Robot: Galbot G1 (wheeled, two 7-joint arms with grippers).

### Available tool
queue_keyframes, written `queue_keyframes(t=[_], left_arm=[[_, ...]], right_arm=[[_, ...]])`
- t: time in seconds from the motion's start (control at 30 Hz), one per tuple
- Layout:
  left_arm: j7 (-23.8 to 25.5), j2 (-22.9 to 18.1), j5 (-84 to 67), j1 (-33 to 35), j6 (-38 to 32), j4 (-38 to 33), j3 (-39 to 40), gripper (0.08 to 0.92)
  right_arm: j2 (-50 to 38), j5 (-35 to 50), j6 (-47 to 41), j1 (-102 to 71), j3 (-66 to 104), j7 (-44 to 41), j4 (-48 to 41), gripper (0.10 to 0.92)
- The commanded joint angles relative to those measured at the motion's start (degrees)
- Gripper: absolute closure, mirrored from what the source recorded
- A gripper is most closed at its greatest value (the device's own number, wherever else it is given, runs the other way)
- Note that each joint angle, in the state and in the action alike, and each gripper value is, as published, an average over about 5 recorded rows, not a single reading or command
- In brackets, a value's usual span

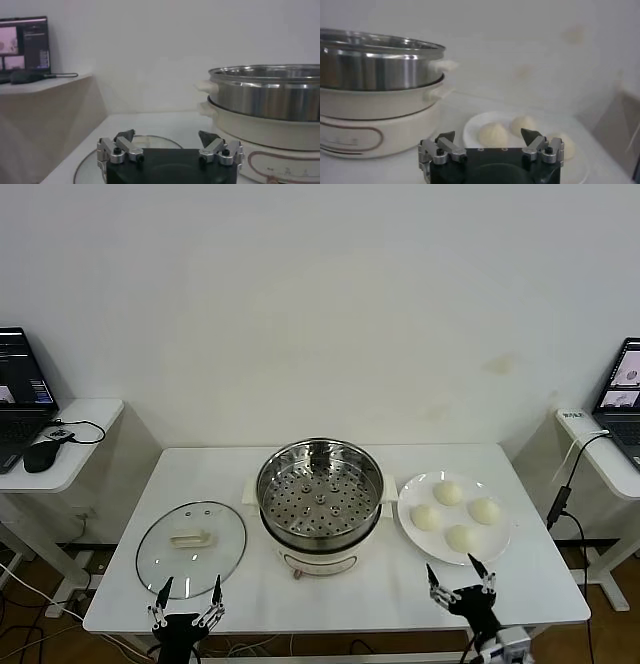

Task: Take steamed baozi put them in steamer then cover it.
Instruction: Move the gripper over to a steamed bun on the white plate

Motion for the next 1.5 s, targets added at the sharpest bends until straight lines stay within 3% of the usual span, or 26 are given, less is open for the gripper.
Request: queue_keyframes(t=[0.03,0.23,0.4,0.67,1.0,1.5], left_arm=[[1.0,0.3,2.4,-0.8,2.6,-0.3,-0.7,0.177],[0.9,0.5,3.6,-0.8,4.5,-0.2,-1.8,0.177],[1.9,0.2,6.3,-0.5,4.8,0.0,-2.2,0.177],[2.6,-0.5,8.0,0.9,5.0,-0.5,-3.0,0.177],[2.5,-0.5,7.9,1.7,4.9,-0.8,-4.7,0.177],[2.4,-0.2,7.6,1.1,4.8,-0.8,-5.8,0.177]], right_arm=[[-5.5,-7.8,-2.4,4.1,2.4,0.2,-1.0,0.203],[-16.7,-15.3,-1.6,15.4,-0.5,-5.2,-10.2,0.203],[-24.5,-19.9,-1.5,29.4,-9.9,-14.6,-18.6,0.203],[-31.3,-20.1,0.5,57.8,-34.3,-29.8,-32.1,0.203],[-28.8,-18.0,4.4,83.7,-62.1,-49.2,-44.3,0.203],[-18.7,-21.1,8.8,88.1,-68.9,-53.5,-60.7,0.202]])
